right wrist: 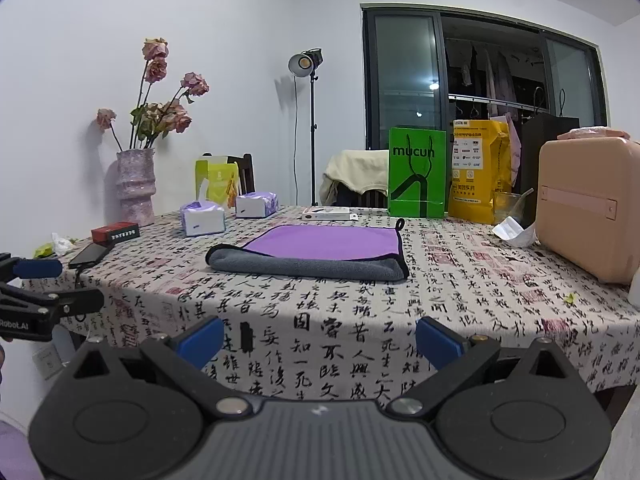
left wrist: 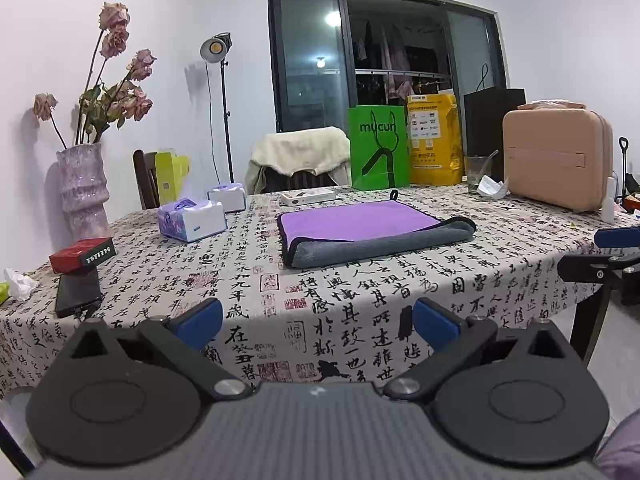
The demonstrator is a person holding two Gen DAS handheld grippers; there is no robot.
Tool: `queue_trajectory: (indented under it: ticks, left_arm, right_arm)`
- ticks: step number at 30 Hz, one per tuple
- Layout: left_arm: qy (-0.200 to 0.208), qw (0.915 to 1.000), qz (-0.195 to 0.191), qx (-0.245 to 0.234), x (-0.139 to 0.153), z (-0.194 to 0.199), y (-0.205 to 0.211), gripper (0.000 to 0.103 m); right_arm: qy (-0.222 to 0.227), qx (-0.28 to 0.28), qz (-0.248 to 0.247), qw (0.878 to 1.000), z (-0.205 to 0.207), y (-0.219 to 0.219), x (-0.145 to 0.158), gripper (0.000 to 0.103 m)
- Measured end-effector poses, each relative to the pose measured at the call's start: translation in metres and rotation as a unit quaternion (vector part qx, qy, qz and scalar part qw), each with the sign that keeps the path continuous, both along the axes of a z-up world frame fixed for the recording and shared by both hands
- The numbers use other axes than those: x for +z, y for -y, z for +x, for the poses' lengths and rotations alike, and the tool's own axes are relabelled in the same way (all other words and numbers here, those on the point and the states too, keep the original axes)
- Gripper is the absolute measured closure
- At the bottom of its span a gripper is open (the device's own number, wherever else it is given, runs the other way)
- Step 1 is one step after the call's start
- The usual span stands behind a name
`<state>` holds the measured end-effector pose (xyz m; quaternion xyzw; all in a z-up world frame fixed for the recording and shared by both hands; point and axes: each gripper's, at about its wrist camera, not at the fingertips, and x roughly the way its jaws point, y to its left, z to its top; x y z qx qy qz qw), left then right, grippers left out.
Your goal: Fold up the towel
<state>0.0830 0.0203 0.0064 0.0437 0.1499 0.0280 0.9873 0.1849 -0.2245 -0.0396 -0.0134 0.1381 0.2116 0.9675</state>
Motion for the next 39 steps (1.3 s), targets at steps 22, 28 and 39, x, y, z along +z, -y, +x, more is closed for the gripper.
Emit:
queue_trajectory:
  ticks: [22, 28, 39]
  left_arm:
    - [-0.033, 0.9994, 0.010, 0.006, 0.019, 0.120, -0.010, 0.000]
    - [-0.046, 0.9989, 0.003, 0.002, 0.021, 0.168, -0.016, 0.003]
    - [-0.135, 0.9876, -0.080, -0.003, -0.001, 0.244, -0.050, 0.033]
  right_arm:
    - [0.004, 0.008, 0.030, 1.000, 0.093, 0.009, 0.005, 0.000]
    - [0.007, 0.021, 0.036, 0.999, 0.139, 0.014, 0.012, 0.000]
    - [-0.037, 0.046, 0.009, 0.998, 0.229, 0.001, 0.005, 0.002]
